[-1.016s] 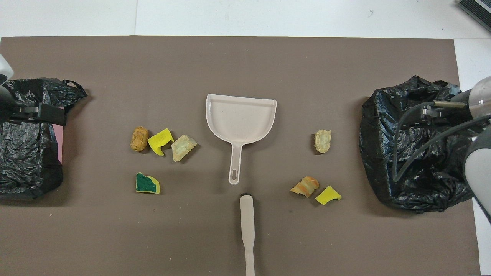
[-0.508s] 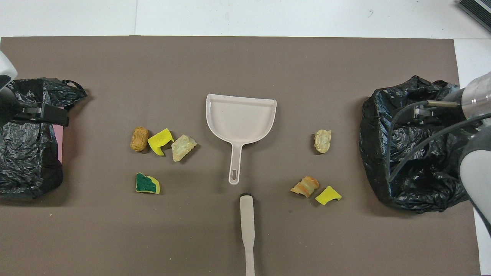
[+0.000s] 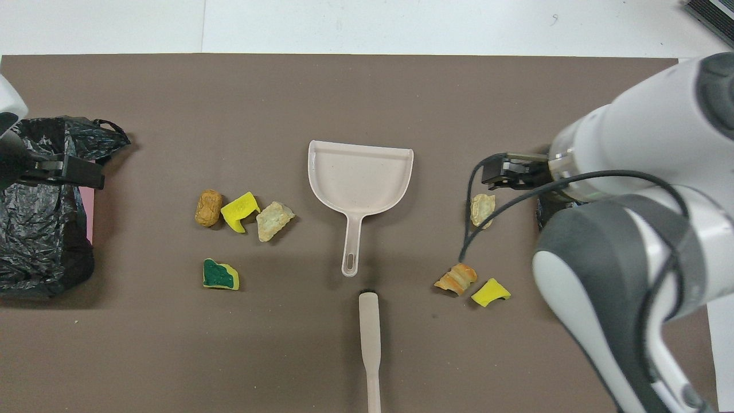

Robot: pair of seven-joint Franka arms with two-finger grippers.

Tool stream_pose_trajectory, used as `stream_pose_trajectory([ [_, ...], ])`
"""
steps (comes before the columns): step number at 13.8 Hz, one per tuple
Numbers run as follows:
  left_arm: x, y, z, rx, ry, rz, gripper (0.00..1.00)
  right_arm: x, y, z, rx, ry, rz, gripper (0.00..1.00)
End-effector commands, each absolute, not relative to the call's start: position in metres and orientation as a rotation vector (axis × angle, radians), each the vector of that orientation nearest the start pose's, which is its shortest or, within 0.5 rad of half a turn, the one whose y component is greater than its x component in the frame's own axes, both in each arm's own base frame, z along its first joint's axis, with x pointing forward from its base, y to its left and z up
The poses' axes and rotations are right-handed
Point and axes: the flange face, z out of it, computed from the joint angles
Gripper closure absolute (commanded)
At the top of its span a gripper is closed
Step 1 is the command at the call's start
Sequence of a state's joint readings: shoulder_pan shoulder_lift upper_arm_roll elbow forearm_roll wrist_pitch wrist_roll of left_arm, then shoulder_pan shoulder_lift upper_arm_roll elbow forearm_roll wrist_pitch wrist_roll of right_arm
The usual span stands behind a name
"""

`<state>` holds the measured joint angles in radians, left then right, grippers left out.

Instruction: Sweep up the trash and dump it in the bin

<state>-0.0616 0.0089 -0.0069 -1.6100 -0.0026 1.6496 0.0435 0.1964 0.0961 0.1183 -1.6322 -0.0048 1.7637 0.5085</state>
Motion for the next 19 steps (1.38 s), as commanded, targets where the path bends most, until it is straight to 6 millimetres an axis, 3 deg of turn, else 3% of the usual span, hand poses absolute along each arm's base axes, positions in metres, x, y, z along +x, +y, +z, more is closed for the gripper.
stream_pose_trajectory([
  [1, 0.553, -0.037, 0.612, -3.131, 0.193, -0.041, 0.0, 0.578, 0.236, 0.515, -3.133, 0.345, -0.065, 0.0],
  [5, 0.557, -0.035, 0.613, -3.122, 0.193, -0.051, 0.0, 0.567, 0.311, 0.467, -3.12, 0.362, -0.049, 0.0],
  [12, 0.552, -0.033, 0.61, -3.122, 0.191, -0.034, 0.0, 0.534, 0.406, 0.402, -3.104, 0.47, -0.018, 0.0],
  [15, 0.552, -0.037, 0.61, -3.121, 0.2, -0.031, 0.0, 0.523, 0.427, 0.376, -3.121, 0.456, 0.013, 0.0],
  [19, 0.552, -0.035, 0.61, -3.121, 0.198, -0.031, 0.0, 0.526, 0.414, 0.363, -3.148, 0.46, 0.034, 0.0],
])
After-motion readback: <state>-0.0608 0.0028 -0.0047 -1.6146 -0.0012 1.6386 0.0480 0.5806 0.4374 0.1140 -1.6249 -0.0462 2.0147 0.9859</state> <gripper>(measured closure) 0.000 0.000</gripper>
